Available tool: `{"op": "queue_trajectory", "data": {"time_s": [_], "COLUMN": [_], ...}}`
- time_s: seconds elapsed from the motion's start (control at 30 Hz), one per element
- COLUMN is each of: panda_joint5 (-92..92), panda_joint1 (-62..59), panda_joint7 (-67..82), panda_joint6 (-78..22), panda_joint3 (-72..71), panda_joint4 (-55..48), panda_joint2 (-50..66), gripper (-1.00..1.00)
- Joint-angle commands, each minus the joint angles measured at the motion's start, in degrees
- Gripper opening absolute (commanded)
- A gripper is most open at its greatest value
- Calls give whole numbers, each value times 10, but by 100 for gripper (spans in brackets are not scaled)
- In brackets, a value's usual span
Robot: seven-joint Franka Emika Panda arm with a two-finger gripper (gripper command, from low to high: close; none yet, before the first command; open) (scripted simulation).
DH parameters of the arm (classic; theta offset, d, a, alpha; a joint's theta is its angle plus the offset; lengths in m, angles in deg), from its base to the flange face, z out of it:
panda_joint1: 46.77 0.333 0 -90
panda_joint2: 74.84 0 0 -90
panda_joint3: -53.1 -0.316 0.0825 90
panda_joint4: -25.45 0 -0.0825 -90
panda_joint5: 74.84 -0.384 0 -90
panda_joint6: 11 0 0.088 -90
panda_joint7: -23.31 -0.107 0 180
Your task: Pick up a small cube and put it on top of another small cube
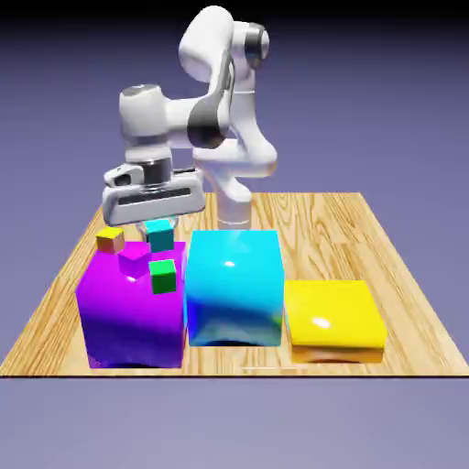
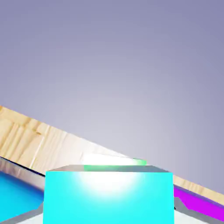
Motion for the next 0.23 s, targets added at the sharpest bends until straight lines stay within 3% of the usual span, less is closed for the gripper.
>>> {"op": "queue_trajectory", "data": {"time_s": [0.0, 0.13, 0.17, 0.2], "panda_joint5": [2, 3, 3, 3], "panda_joint1": [20, 90, 90, 90], "panda_joint7": [-1, -2, -2, -2], "panda_joint6": [9, 39, 39, 39], "panda_joint3": [20, 86, 86, 86], "panda_joint4": [4, 18, 18, 18], "panda_joint2": [4, 19, 19, 19], "gripper": [-100, -100, 100, 100]}}
